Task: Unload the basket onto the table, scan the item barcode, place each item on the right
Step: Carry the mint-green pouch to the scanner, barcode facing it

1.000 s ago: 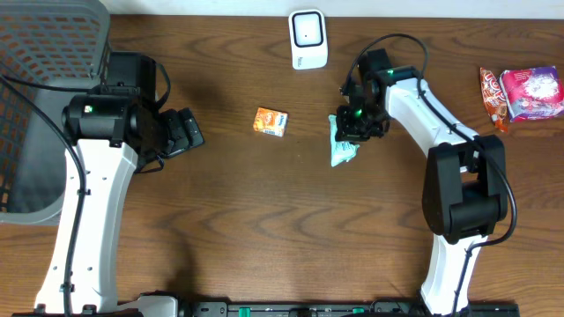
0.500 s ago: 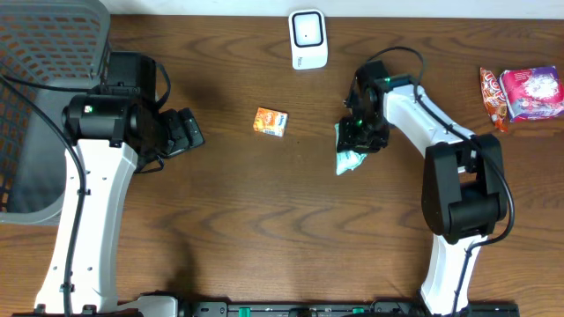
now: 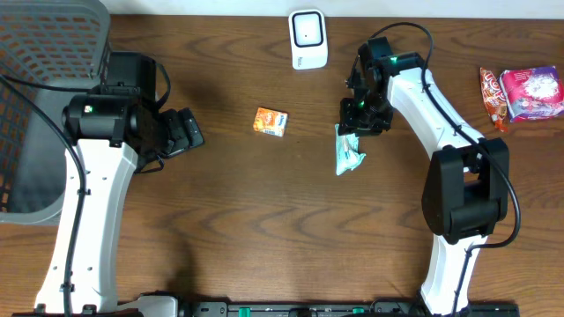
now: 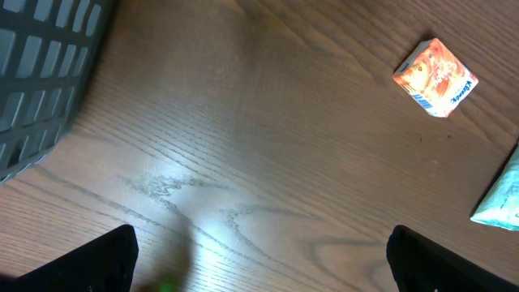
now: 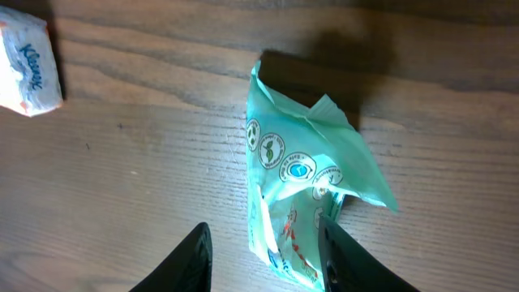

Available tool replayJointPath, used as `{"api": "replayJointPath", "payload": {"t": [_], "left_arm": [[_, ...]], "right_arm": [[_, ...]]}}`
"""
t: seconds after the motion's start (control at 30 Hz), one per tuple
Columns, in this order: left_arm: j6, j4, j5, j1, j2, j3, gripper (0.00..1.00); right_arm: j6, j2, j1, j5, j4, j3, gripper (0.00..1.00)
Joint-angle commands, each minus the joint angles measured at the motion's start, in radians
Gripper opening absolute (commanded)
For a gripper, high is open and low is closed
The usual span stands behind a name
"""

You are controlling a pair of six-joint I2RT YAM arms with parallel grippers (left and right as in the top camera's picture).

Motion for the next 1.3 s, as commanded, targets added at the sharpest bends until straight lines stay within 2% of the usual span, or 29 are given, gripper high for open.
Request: {"api": "replayJointPath", "payload": {"t": [0.0,0.4,0.5,0.57,0.6,0.63,0.67,0.8,0.97,1.03,1.13,1.27], "left_arm": [[-0.009,-0.003,-0.010,0.002,0.006,-0.003,0.98],[-0.009,-0.003,-0.010,0.002,0.006,-0.003,0.98],[-0.009,-0.003,-0.010,0.002,0.006,-0.003,0.98],[-0.009,-0.003,-0.010,0.002,0.006,-0.003,0.98],[-0.009,-0.003,-0.010,0.002,0.006,-0.003,0.98],[-0.009,-0.003,-0.010,0.002,0.006,-0.003,0.98],[-0.009,-0.003,-0.010,0.002,0.006,-0.003,0.98],[-0.009,-0.003,-0.010,0.002,0.006,-0.003,0.98],[-0.009,-0.003,-0.010,0.002,0.006,-0.003,0.98],[-0.009,-0.003,-0.010,0.002,0.006,-0.003,0.98],[-0.009,-0.003,-0.010,0.002,0.006,-0.003,0.98],[-0.009,-0.003,-0.010,0.003,0.006,-0.003,0.98]], "right_arm": [[0.003,-0.005,0.008,0.005,-0.014,0.015,0.36],[0.045,-0.005,0.055,0.110,0.116,-0.125,0.35],[0.049,-0.005,0.055,0.109,0.171,-0.172,0.29],[0.049,-0.005,0.056,0.109,0.196,-0.195,0.17],[0.049,-0.005,0.057,0.105,0.196,-0.196,0.07],[0.049,-0.005,0.057,0.092,0.197,-0.196,0.01],[0.049,-0.005,0.056,0.069,0.198,-0.194,0.01],[0.048,-0.005,0.043,-0.076,0.198,-0.149,0.01],[0.074,-0.005,-0.018,-0.470,0.239,-0.038,0.01],[0.193,-0.005,-0.050,-0.614,0.288,-0.014,0.01],[0.474,-0.005,-0.105,-0.793,0.401,-0.011,0.01],[0.624,-0.005,-0.153,-0.940,0.497,-0.012,0.01]]}}
